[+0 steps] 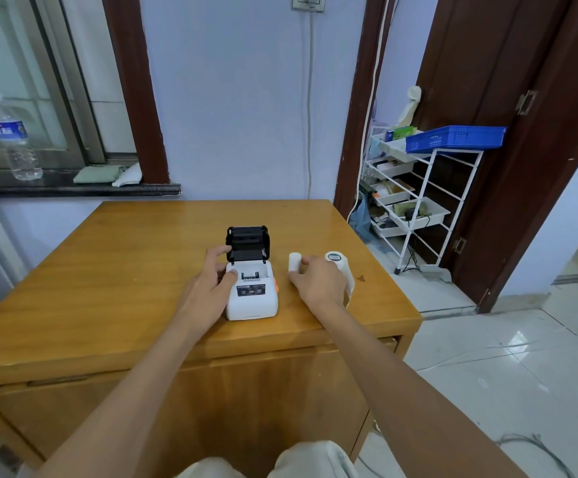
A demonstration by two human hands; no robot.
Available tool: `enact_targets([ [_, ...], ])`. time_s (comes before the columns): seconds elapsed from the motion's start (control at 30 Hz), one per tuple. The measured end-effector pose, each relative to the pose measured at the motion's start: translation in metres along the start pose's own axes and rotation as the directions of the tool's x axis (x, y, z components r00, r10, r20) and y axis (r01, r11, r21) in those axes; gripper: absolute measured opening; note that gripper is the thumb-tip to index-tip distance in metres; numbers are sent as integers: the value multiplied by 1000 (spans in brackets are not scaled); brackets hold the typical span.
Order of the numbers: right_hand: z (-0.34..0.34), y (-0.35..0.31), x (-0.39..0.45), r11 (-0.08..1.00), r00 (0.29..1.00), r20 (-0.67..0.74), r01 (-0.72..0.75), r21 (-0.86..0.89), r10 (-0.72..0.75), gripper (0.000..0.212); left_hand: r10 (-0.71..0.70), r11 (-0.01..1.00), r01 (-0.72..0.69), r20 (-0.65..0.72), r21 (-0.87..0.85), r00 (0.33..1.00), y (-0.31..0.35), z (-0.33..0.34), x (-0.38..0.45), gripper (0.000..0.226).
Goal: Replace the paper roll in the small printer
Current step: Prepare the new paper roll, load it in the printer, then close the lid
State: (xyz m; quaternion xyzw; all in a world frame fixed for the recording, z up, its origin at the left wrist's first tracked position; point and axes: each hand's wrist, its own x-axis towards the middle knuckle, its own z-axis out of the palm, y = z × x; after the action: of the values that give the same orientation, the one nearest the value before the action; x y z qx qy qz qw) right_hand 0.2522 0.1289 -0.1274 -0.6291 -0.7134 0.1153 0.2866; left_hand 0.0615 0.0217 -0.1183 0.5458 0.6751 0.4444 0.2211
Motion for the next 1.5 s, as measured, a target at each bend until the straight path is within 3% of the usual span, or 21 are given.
enact_targets([
  [0.3,-7,-5,-10,996,998,42,59,-69,-57,30,-12,1000,12,-8,5,1000,-1,0,1,44],
  [0.43,-28,-5,-20,935,955,-107,243,-259,-278,36,4,1000,-4,8,9,1000,0,0,-1,46],
  [0.5,-50,0,-18,916,904,-216,314,-250,-369,34,6,1000,-6,9,10,1000,-1,0,-1,47],
  [0.6,-77,18,1,966,933,-257,223,-132,-250,40,2,1000,-2,4,16,1000,-1,0,0,46],
  [0.67,-80,36,11,989,989,-109,89,-120,-103,58,-5,1000,5,1,17,1000,1,-1,0,46],
  [0.77,-69,60,10,994,993,122,4,-107,9,77,-9,1000,9,2,21,1000,2,-2,-1,45],
  [0.93,-53,76,2,998,1000,30,12,-62,-11,71,-11,1000,11,1,25,1000,-1,0,-1,49],
  [1.23,-48,73,11,990,998,28,-60,126,57,66,-25,1000,25,-10,4,1000,-1,2,0,51],
  [1.33,-48,74,8,985,1000,9,-31,169,30,40,-33,999,33,-11,6,999,0,2,0,51],
  [1.43,-50,71,5,993,1000,10,-21,118,20,27,-33,999,33,-12,8,999,1,1,-3,48],
  [1.5,-49,69,6,999,999,29,-21,39,20,32,-31,1000,31,-11,3,999,2,1,-4,47],
])
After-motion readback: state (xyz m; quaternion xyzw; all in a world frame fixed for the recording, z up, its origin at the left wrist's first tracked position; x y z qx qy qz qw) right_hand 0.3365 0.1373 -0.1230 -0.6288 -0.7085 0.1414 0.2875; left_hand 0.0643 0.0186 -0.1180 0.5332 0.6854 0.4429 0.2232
